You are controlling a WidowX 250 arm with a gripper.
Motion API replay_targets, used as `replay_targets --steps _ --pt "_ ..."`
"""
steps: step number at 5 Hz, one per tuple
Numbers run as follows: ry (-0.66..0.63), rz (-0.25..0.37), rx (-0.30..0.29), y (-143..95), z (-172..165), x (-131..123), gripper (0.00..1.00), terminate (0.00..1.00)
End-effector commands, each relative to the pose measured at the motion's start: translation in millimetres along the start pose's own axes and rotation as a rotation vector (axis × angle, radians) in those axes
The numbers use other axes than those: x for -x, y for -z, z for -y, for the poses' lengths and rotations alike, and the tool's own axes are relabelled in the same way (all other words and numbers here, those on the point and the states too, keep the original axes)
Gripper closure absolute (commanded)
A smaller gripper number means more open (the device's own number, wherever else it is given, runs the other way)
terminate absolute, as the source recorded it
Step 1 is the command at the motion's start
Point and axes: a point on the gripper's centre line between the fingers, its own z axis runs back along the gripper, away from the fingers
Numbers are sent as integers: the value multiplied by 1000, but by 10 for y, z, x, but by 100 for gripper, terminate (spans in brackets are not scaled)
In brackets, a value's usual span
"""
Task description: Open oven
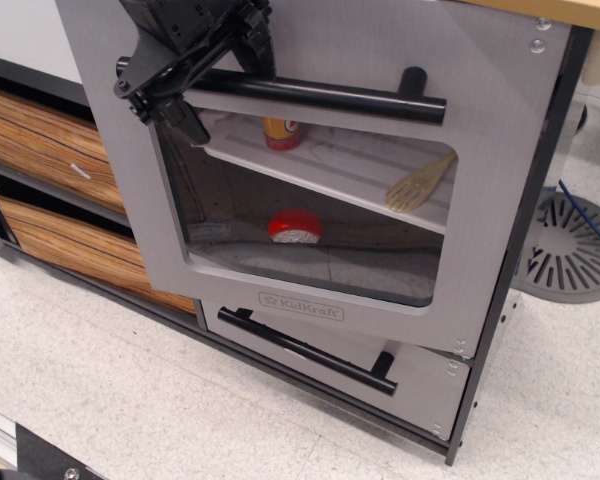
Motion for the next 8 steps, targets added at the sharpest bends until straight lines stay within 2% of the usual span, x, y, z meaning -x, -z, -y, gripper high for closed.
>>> replay_targets --steps 1,2,3,4,5,6,7,8 --pt "173 -58 -75 -736 -30 53 0 0" --pt "280 -45 -140 -919 26 97 0 0" --pt "346 -116 -141 -1181 166 71 0 0" --pt "344 -107 -146 -1166 267 44 0 0" --pt "313 -54 -166 -897 232 42 0 0" --pt "344 -18 -211 -494 87 220 0 0" --pt "322 -22 -276 -199 40 373 0 0" --pt "268 -44 -290 2 22 471 0 0"
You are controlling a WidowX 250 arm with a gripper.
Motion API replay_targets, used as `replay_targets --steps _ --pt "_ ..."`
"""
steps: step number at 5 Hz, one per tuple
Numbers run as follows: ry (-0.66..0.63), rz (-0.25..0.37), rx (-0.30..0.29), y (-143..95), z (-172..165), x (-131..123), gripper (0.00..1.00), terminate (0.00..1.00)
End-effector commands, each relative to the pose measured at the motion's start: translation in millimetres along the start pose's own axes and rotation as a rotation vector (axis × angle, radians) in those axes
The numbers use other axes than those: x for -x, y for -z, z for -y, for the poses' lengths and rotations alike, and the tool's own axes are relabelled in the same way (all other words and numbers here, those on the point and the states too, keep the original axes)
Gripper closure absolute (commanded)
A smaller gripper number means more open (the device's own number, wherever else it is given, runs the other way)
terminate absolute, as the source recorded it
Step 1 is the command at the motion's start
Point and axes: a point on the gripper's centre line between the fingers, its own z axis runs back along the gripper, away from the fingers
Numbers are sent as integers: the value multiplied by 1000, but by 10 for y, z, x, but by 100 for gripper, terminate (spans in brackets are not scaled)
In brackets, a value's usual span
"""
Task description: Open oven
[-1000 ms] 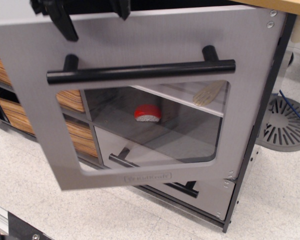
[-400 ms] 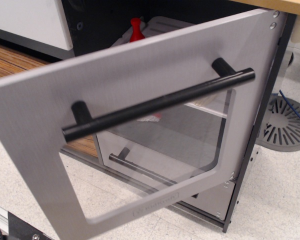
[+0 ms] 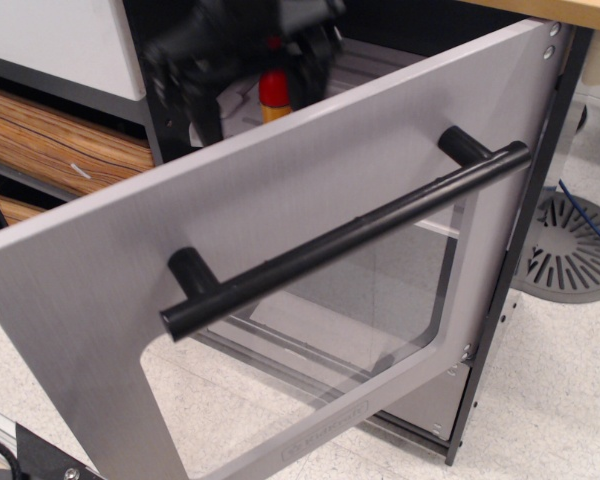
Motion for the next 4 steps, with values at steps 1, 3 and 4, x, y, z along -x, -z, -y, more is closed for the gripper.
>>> replay_targets --steps 1,3,4 --pt "-109 -18 29 143 5 77 0 0" --pt "-163 -106 83 134 -112 207 0 0" --pt "-127 -120 73 131 -148 198 0 0"
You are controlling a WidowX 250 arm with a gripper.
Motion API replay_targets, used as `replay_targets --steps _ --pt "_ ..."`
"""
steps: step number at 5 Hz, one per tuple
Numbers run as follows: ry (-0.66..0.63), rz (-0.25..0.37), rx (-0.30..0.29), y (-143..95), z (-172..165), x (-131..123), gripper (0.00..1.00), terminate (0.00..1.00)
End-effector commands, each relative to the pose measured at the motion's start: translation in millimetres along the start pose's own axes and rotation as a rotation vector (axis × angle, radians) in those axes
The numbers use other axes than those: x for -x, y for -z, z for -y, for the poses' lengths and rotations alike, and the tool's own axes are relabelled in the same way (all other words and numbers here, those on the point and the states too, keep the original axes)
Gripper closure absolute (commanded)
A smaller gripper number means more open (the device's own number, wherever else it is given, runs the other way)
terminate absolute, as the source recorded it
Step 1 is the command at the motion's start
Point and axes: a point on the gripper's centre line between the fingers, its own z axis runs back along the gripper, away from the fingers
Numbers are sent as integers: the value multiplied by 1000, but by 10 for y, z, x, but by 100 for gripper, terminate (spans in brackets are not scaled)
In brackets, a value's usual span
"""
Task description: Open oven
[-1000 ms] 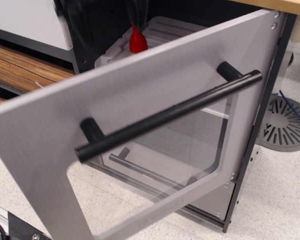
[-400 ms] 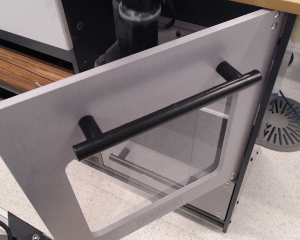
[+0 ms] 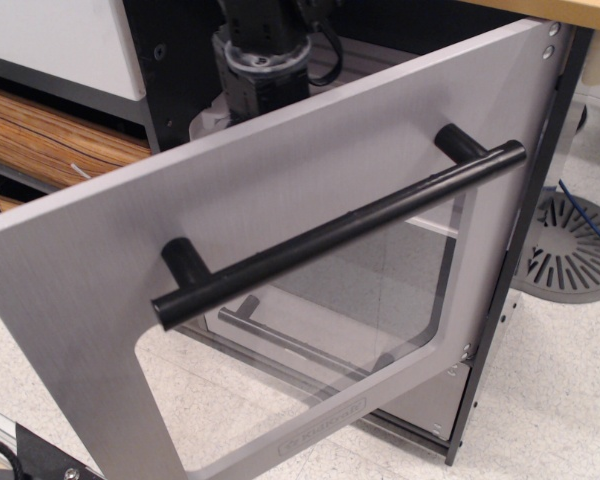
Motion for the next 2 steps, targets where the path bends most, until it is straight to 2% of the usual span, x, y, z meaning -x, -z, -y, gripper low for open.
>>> replay_targets --steps 1,2 --pt "39 13 25 -175 -86 -105 0 0" --pt "39 13 25 -175 -86 -105 0 100"
